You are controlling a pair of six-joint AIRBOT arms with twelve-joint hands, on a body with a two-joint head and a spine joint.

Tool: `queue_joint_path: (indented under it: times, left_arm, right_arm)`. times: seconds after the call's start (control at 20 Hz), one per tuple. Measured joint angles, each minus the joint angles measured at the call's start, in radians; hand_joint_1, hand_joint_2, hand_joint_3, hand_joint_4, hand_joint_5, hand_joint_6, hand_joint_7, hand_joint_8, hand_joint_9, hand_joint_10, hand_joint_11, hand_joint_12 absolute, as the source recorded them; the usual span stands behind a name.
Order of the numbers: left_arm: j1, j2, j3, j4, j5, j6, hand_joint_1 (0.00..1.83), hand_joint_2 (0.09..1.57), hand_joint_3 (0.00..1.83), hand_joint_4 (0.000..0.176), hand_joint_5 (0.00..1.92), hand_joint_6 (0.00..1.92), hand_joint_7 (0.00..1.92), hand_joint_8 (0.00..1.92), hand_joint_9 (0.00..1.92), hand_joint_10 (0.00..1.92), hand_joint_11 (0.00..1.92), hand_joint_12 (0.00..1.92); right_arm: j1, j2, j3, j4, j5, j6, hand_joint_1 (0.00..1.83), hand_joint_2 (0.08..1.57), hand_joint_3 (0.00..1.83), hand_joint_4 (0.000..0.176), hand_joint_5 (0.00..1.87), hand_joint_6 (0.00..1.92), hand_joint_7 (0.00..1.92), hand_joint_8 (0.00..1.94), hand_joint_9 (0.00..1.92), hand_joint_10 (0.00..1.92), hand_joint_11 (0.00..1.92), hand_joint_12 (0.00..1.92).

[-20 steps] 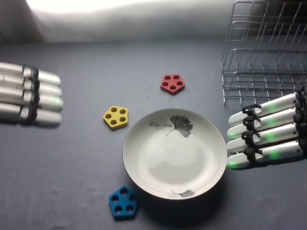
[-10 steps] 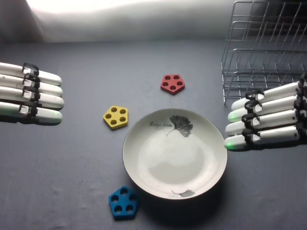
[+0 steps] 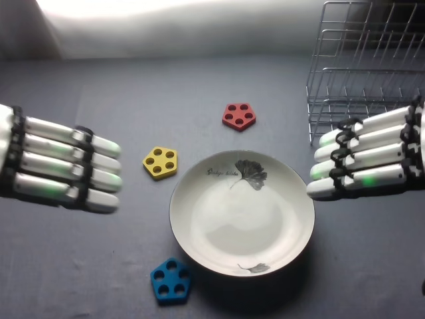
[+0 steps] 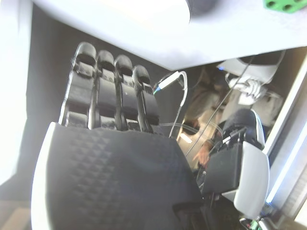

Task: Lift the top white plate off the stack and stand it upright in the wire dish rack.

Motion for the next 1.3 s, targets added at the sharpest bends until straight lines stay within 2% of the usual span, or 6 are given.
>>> queue_joint_path:
  times: [0.25, 0.7, 0.9, 1.0, 1.1, 1.3]
  left_arm:
    - [-0.059, 0.0, -0.087, 0.043, 0.075, 0.004, 0.06, 0.96, 0.0, 0.0, 0.04, 0.0, 0.07, 0.0, 0.08, 0.0, 0.08, 0.03]
    - [-0.074, -0.008, -0.195, 0.092, 0.24, 0.034, 0.06, 0.97, 0.0, 0.0, 0.01, 0.0, 0.03, 0.0, 0.04, 0.0, 0.06, 0.01]
    - [-0.087, -0.027, -0.212, 0.1, 0.296, 0.037, 0.08, 0.98, 0.0, 0.0, 0.03, 0.01, 0.06, 0.01, 0.07, 0.01, 0.07, 0.02]
    - [-0.091, -0.037, -0.219, 0.102, 0.325, 0.042, 0.07, 0.98, 0.0, 0.0, 0.05, 0.01, 0.07, 0.01, 0.08, 0.01, 0.08, 0.02]
    - [-0.092, -0.052, -0.221, 0.111, 0.354, 0.044, 0.06, 0.98, 0.0, 0.0, 0.04, 0.0, 0.06, 0.0, 0.07, 0.0, 0.07, 0.02]
    - [-0.102, -0.068, -0.221, 0.134, 0.395, 0.063, 0.06, 0.98, 0.0, 0.0, 0.04, 0.0, 0.07, 0.0, 0.07, 0.0, 0.07, 0.02]
  right_arm:
    - [-0.007, -0.012, 0.031, 0.018, -0.004, -0.002, 0.11, 0.9, 0.0, 0.0, 0.14, 0.0, 0.17, 0.0, 0.18, 0.0, 0.18, 0.01]
    - [-0.019, -0.011, 0.02, 0.01, -0.011, -0.028, 0.1, 0.9, 0.0, 0.0, 0.14, 0.0, 0.18, 0.01, 0.18, 0.01, 0.2, 0.01]
    - [-0.026, 0.001, 0.011, 0.032, -0.012, -0.031, 0.14, 0.9, 0.0, 0.0, 0.12, 0.0, 0.16, 0.0, 0.16, 0.0, 0.16, 0.0]
    - [-0.038, 0.011, 0.0, 0.032, -0.015, -0.034, 0.12, 0.9, 0.0, 0.0, 0.17, 0.02, 0.2, 0.02, 0.2, 0.02, 0.21, 0.02]
    - [-0.05, 0.023, -0.022, 0.05, -0.016, -0.1, 0.09, 0.9, 0.0, 0.0, 0.14, 0.0, 0.18, 0.0, 0.19, 0.01, 0.2, 0.01]
    - [-0.051, 0.028, -0.029, 0.085, -0.013, -0.112, 0.1, 0.91, 0.0, 0.0, 0.13, 0.0, 0.16, 0.0, 0.17, 0.0, 0.17, 0.0]
